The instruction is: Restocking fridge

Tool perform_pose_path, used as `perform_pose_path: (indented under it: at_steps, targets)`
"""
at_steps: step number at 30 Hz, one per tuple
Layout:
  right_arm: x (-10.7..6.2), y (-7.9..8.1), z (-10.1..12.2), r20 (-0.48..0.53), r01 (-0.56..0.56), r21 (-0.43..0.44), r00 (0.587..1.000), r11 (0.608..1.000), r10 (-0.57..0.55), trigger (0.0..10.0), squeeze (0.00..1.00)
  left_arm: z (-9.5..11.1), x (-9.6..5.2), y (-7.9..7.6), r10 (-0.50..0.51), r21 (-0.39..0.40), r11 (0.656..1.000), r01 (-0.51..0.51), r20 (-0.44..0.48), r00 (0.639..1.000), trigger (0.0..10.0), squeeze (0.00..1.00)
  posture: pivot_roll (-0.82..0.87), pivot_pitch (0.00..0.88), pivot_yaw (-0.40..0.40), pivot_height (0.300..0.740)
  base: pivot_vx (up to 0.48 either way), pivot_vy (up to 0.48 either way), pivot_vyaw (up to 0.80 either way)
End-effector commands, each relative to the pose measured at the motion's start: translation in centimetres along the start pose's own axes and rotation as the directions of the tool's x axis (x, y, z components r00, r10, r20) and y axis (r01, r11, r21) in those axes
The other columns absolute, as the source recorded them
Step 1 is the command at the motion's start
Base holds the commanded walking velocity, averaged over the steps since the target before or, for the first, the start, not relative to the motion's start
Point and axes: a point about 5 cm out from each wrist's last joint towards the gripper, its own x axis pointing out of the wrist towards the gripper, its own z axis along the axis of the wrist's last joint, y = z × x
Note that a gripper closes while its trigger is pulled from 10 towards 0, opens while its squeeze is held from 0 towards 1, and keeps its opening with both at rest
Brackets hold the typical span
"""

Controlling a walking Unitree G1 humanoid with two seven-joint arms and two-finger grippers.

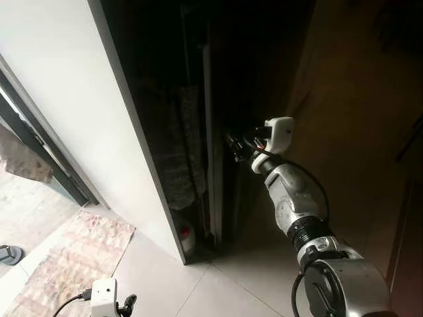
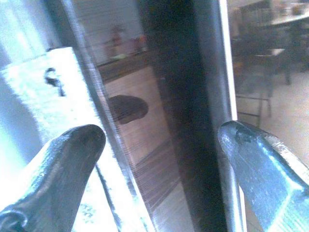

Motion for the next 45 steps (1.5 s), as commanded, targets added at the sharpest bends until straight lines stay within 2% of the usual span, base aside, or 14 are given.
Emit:
perform_pose_path:
  at_steps: [1,5,16,21,23,25,26,27,28,29,33,36,39,45]
  targets:
    - [0.6,0.6,0.5,-0.002,-0.030,-0.016,1.000,0.999,0.030,10.0,0.00,-0.1,-0.1,0.2,0.015,-0.007,1.000,-0.015,0.004,1.000,10.0,0.00,-0.01,0.042,0.052,0.740,0.000,0.000,0.00]
    - [0.5,0.5,0.0,-0.016,0.008,-0.008,1.000,1.000,-0.008,10.0,0.00,-0.1,-0.1,0.0,0.012,-0.008,1.000,-0.012,0.008,1.000,10.0,0.00,-0.01,0.042,0.050,0.740,0.000,0.000,0.00]
    - [-0.5,0.3,-1.4,-0.053,-0.015,-0.007,0.998,1.000,0.014,10.0,0.00,0.1,0.0,-0.2,0.006,-0.001,1.000,-0.006,0.016,1.000,10.0,0.00,-0.01,0.045,0.052,0.740,0.000,0.000,0.00]
    - [-1.1,-0.6,-1.1,0.014,0.091,-0.002,0.996,0.996,-0.091,10.0,0.00,0.4,0.0,-0.3,-0.002,-0.021,1.000,0.003,0.046,0.999,10.0,0.00,-0.01,0.045,0.049,0.740,0.000,0.000,0.00]
    - [-2.6,-1.7,-1.3,0.078,0.230,0.018,0.970,0.973,-0.230,10.0,0.00,0.3,-0.1,-0.4,0.000,-0.023,1.000,0.002,0.046,0.999,10.0,0.00,-0.01,0.044,0.047,0.740,0.000,0.000,0.00]
    - [-3.7,-2.4,-1.5,0.111,0.304,-0.001,0.947,0.953,-0.302,10.0,0.00,0.3,-0.1,-0.3,0.002,-0.024,1.000,-0.001,0.046,0.999,10.0,0.00,-0.01,0.044,0.047,0.740,0.000,0.000,0.00]
    - [-4.3,-2.7,-1.8,0.116,0.342,0.016,0.933,0.940,-0.342,10.0,0.00,0.3,-0.1,-0.3,0.004,-0.019,1.000,-0.003,0.044,0.999,10.0,0.00,-0.01,0.045,0.046,0.740,0.000,0.000,0.00]
    - [-5.7,-3.5,-2.4,0.115,0.423,0.053,0.897,0.904,-0.427,10.0,0.00,0.2,-0.2,-0.1,0.006,-0.014,1.000,-0.006,0.039,0.999,10.0,0.00,-0.01,0.047,0.046,0.740,0.000,0.000,0.00]
    - [-6.7,-4.0,-2.9,0.109,0.465,0.051,0.877,0.884,-0.468,10.0,0.00,0.1,-0.2,-0.1,0.007,-0.014,1.000,-0.006,0.038,0.999,10.0,0.00,-0.01,0.047,0.046,0.740,0.000,0.000,0.00]
    - [-8.1,-4.5,-3.7,0.095,0.503,0.024,0.859,0.864,-0.503,10.0,0.00,0.1,-0.2,0.0,0.008,-0.015,1.000,-0.007,0.038,0.999,10.0,0.00,-0.01,0.047,0.046,0.740,0.000,0.000,0.00]
    - [-9.7,-4.6,-5.1,0.037,0.520,0.013,0.853,0.854,-0.520,10.0,0.00,0.3,-0.1,0.2,0.022,-0.006,1.000,-0.022,0.037,0.999,10.0,0.00,-0.02,0.051,0.049,0.740,0.000,0.000,0.00]
    - [-9.5,-4.2,-4.9,0.042,0.489,0.004,0.872,0.872,-0.488,10.0,0.00,0.3,-0.1,0.3,0.032,0.008,0.999,-0.032,0.027,0.999,10.0,0.00,-0.02,0.048,0.048,0.740,0.000,-0.100,0.00]
    - [-8.7,-3.7,-4.1,0.053,0.450,-0.019,0.892,0.893,-0.448,10.0,0.00,0.2,-0.1,0.2,0.030,0.006,1.000,-0.030,0.023,0.999,10.0,0.00,-0.02,0.043,0.044,0.740,0.000,-0.306,0.00]
    - [-8.3,-3.6,-3.6,0.063,0.441,-0.047,0.897,0.896,-0.438,10.0,0.00,0.0,-0.1,0.1,0.032,0.007,0.999,-0.032,0.016,0.999,10.0,0.00,-0.01,0.036,0.043,0.740,0.000,-0.307,0.41]
